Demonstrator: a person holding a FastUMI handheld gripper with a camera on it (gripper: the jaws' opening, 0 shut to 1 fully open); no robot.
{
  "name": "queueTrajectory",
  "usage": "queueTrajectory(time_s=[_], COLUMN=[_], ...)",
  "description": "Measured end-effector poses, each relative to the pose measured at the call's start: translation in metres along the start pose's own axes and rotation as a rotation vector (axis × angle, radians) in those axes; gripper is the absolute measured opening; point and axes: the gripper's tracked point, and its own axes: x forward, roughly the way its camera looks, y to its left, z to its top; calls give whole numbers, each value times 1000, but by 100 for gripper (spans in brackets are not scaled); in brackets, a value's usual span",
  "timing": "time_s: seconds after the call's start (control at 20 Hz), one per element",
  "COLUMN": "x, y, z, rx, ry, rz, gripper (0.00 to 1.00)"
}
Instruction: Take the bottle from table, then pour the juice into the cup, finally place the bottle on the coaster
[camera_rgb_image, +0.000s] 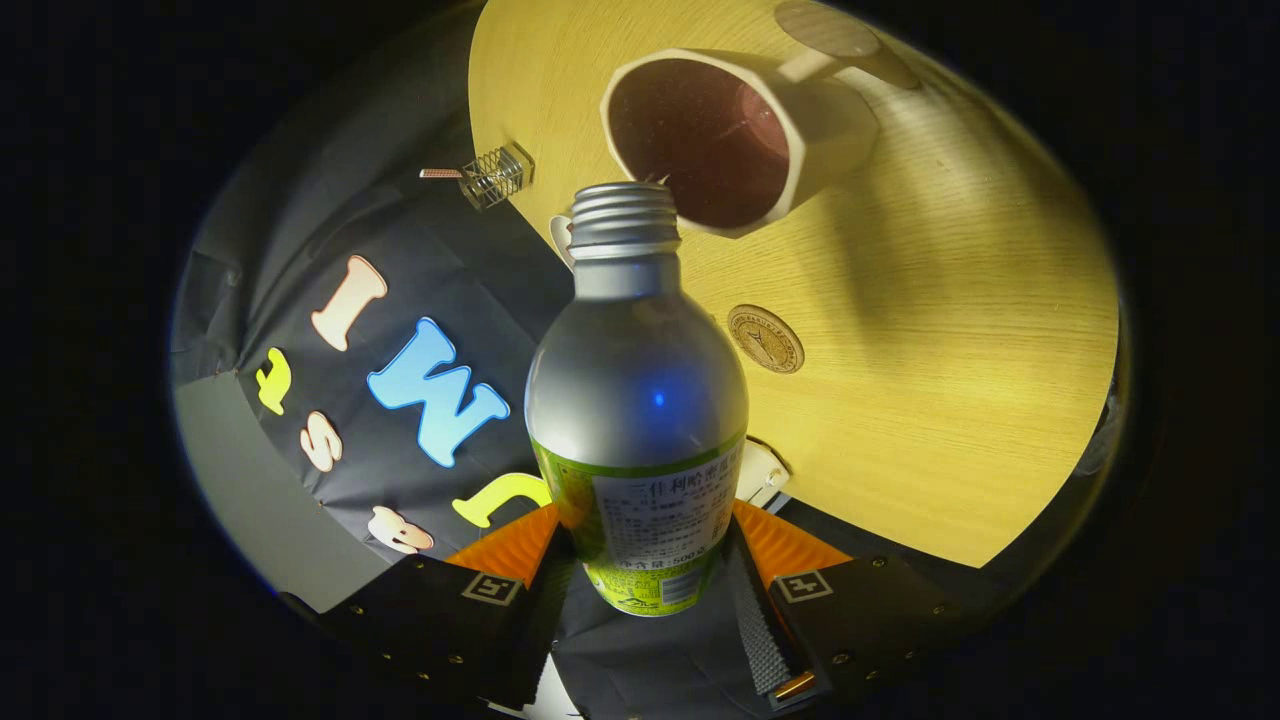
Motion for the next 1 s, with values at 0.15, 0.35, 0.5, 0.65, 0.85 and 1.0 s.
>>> queueTrajectory(time_s=[0.15,0.35,0.5,0.65,0.85,1.0], x=[0,-1,-1,0,1,2], y=[0,0,-4,-11,-34,-51], z=[0,-1,1,3,11,24], rx=[7,6,-3,-57,-199,-332], ry=[0,6,-4,-14,-44,-93], rz=[-6,-8,-27,-39,-78,-103], gripper=[77,77,77,77,77,77])
